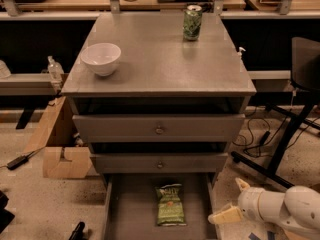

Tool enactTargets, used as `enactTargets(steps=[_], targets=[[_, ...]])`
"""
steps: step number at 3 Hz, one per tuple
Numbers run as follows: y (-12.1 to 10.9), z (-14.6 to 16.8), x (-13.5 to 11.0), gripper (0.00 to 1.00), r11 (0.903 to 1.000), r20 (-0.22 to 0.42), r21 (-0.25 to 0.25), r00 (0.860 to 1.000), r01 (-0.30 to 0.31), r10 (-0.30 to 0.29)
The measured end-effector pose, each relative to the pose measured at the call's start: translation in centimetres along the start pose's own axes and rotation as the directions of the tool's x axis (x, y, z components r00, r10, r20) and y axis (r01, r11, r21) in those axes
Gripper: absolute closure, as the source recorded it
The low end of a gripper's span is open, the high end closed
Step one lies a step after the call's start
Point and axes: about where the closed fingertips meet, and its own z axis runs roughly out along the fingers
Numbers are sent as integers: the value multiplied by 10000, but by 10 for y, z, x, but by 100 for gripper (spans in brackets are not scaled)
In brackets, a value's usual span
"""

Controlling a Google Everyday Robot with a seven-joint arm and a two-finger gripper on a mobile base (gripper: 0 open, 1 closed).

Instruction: Pick green jalapeno chip bag from bottom drawer and place on counter

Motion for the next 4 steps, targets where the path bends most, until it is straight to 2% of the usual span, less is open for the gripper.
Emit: enactTargets(steps=[1, 2, 3, 4], targets=[[-2, 38, 22, 0, 9994, 59, -136, 9995, -305, 306], [0, 45, 23, 0, 9993, 19, -226, 9995, -302, 303], [7, 68, 24, 0, 9981, -122, -532, 9995, -299, 293], [13, 124, 33, 0, 9920, -437, -1221, 9987, -325, 273]])
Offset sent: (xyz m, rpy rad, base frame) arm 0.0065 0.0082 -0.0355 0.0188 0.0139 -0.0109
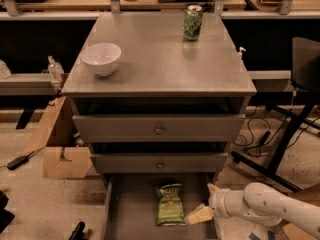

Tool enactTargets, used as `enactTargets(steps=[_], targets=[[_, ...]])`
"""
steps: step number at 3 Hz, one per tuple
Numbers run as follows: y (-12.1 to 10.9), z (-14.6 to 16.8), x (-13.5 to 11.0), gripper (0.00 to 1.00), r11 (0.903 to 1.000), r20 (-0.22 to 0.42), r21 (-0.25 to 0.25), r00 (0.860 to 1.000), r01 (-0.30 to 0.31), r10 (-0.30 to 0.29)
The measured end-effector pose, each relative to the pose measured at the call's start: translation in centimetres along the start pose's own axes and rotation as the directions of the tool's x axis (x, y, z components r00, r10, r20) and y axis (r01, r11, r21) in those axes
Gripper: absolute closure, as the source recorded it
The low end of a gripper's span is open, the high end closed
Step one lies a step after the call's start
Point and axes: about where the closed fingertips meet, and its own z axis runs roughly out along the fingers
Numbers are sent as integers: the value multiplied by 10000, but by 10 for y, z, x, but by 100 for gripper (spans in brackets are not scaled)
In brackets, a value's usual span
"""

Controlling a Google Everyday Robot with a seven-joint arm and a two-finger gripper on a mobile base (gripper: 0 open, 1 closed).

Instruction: Pick green jalapeno chip bag from bottom drawer and place on counter

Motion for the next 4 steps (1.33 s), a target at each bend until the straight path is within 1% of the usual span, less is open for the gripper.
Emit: enactTargets(steps=[1, 2, 3, 4], targets=[[0, 58, 8, 0, 9978, -137, -649, 9998, -160, 151], [-5, 123, 19, 0, 9935, -240, -1096, 9993, -305, 281], [-11, 160, 24, 0, 9936, -313, -1080, 9991, -317, 284], [-20, 199, 33, 0, 9980, -1016, -624, 9948, -41, -22]])
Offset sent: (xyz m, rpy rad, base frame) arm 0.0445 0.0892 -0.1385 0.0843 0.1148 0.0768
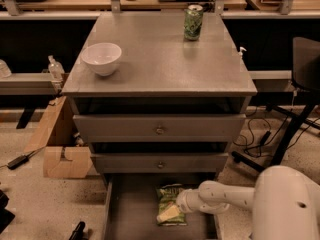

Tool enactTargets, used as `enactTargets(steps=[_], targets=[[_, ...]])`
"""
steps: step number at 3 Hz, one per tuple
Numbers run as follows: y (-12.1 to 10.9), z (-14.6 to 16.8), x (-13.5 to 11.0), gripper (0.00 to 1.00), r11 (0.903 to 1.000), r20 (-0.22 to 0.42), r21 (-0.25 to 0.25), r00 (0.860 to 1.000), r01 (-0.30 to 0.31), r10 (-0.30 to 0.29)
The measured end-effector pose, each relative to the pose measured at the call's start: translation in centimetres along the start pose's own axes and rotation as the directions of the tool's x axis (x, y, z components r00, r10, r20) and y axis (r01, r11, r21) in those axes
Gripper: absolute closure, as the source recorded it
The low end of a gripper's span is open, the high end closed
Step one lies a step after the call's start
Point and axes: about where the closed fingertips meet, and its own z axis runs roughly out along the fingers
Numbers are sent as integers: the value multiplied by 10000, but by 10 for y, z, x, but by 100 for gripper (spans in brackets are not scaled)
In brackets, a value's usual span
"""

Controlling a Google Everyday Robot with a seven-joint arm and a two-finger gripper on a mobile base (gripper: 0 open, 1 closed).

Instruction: Pick green jalapeno chip bag from bottom drawer and place on counter

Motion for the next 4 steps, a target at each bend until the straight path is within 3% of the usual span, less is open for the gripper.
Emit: enactTargets(steps=[1, 2, 3, 4], targets=[[-18, 25, 8, 0, 9946, -840, 906, 9956, 497, -421], [-41, 45, 18, 0, 9804, -1629, 1705, 9841, 989, -710], [-56, 66, 27, 0, 9740, -2084, 1949, 9752, 1158, -742], [-57, 91, 36, 19, 9773, -2418, 1747, 9674, 1201, -756]])
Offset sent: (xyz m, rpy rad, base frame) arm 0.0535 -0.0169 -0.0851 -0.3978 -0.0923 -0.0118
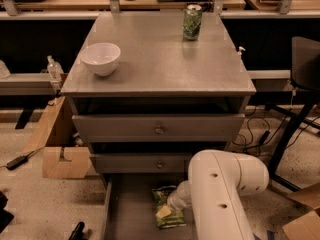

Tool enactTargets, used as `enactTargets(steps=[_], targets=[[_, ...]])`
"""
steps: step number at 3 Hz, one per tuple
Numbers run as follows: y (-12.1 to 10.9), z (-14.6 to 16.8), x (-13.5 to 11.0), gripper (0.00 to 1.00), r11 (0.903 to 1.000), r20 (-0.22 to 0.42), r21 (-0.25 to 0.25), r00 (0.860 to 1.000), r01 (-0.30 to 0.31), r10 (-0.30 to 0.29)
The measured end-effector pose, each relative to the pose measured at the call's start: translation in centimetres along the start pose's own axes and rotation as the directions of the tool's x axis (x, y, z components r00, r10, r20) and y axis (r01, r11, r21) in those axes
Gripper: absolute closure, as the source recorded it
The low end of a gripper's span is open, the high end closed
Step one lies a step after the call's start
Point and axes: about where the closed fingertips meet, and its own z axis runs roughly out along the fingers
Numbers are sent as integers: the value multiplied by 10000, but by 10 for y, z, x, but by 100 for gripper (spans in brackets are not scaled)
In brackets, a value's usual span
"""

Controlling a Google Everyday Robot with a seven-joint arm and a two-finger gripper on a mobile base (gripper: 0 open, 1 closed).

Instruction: Pick green jalapeno chip bag from bottom drawer and place on counter

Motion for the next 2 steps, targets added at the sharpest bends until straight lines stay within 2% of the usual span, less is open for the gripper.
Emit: enactTargets(steps=[2], targets=[[3, 4, 1, 66, 10000, -28, -52, 10000, 18, -18]])
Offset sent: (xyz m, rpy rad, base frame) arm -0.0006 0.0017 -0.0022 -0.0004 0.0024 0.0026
